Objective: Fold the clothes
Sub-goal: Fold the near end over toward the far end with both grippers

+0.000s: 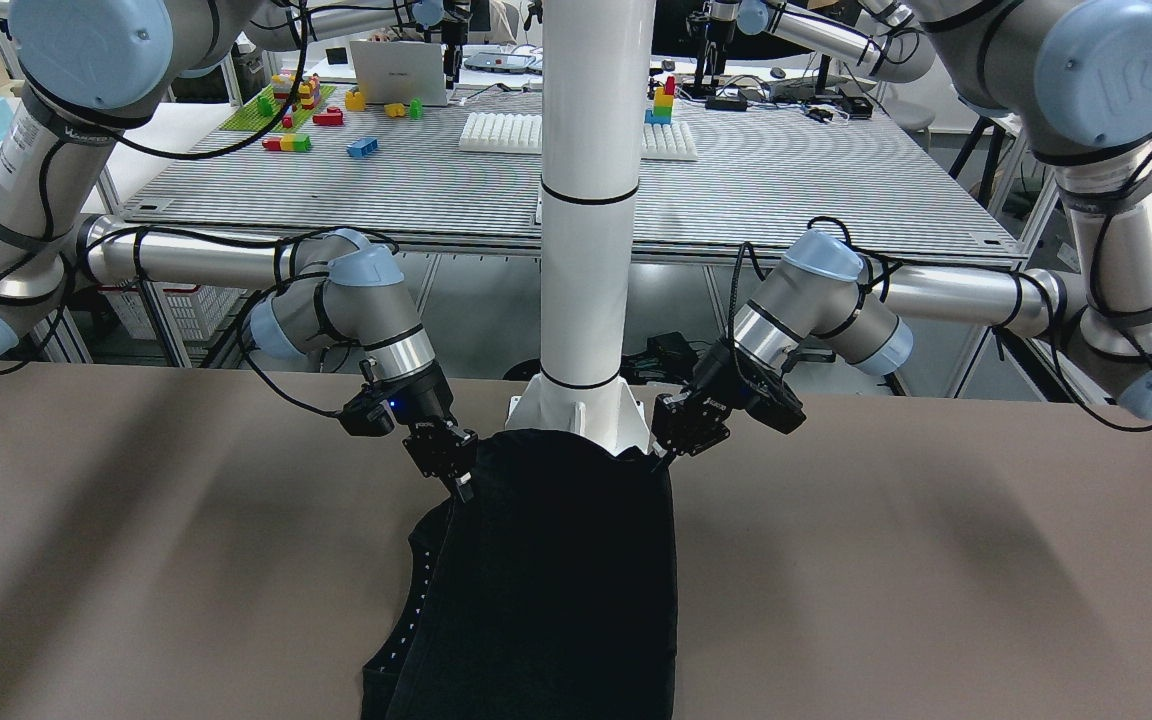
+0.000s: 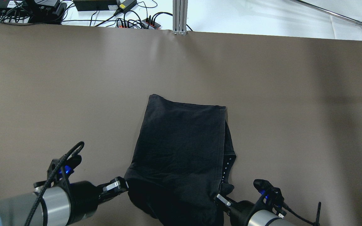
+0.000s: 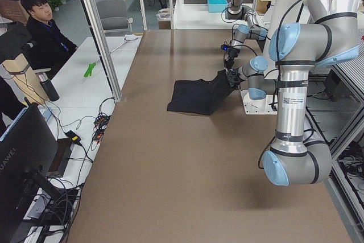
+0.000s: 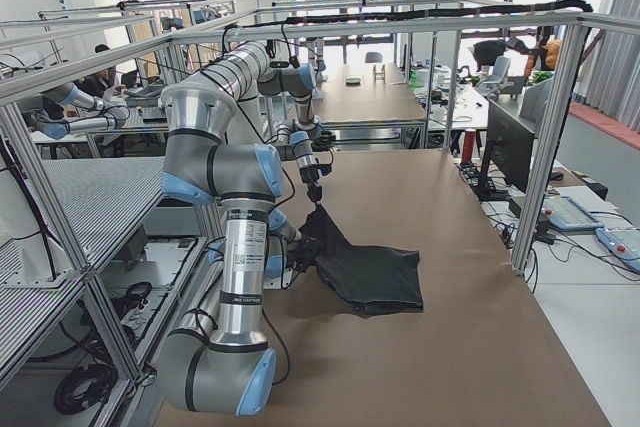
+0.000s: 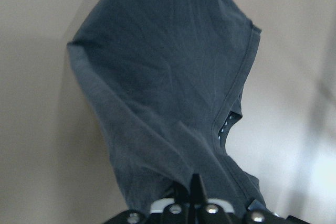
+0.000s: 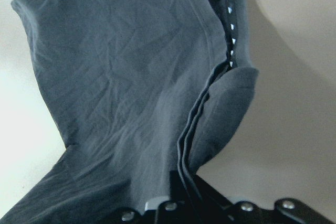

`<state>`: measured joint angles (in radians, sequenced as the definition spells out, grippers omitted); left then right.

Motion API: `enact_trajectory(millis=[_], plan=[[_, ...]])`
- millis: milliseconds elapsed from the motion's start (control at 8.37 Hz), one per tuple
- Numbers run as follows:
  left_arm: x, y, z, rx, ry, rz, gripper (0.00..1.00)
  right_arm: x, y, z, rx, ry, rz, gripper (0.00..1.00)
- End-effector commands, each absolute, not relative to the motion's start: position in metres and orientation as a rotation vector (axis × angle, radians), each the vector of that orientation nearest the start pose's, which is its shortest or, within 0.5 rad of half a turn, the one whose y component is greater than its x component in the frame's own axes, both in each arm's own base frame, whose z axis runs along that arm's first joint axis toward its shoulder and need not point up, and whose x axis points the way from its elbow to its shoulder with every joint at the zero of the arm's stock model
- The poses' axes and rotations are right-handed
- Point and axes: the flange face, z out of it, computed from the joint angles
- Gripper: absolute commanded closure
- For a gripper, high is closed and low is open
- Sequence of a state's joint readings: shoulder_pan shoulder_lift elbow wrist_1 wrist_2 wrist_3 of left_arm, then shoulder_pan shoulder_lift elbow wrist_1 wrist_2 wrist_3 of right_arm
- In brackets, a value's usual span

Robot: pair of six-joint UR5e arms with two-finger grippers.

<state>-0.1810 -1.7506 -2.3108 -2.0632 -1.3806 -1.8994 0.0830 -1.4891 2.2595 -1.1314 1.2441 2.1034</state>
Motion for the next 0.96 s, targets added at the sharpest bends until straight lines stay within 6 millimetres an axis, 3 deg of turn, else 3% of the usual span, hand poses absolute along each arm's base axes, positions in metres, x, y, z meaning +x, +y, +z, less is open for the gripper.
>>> enact_trajectory(millis=[0, 119, 358, 478, 597, 836], plan=[[0.4, -0.309, 0.168, 0.131, 1.388, -0.576, 1.0, -0.431, -0.262, 0.233, 0.138, -1.216, 0.773, 1.0], [0.395, -0.336, 0.166, 0.134, 1.361, -0.598, 1.0, -0.424, -0.278, 0.235, 0.15, -1.207, 0.799, 1.0], [0.382, -0.364, 0.15, 0.204, 1.33, -0.565, 1.0, -0.416, -0.318, 0.237, 0.22, -1.163, 0.831, 1.0], [0.379, -0.377, 0.145, 0.221, 1.326, -0.585, 1.0, -0.422, -0.334, 0.243, 0.24, -1.132, 0.841, 1.0], [0.385, -0.396, 0.14, 0.237, 1.317, -0.605, 1.0, -0.432, -0.346, 0.25, 0.25, -1.109, 0.853, 1.0], [0.419, -0.449, 0.129, 0.285, 1.25, -0.613, 1.0, -0.438, -0.364, 0.257, 0.278, -1.078, 0.857, 1.0]])
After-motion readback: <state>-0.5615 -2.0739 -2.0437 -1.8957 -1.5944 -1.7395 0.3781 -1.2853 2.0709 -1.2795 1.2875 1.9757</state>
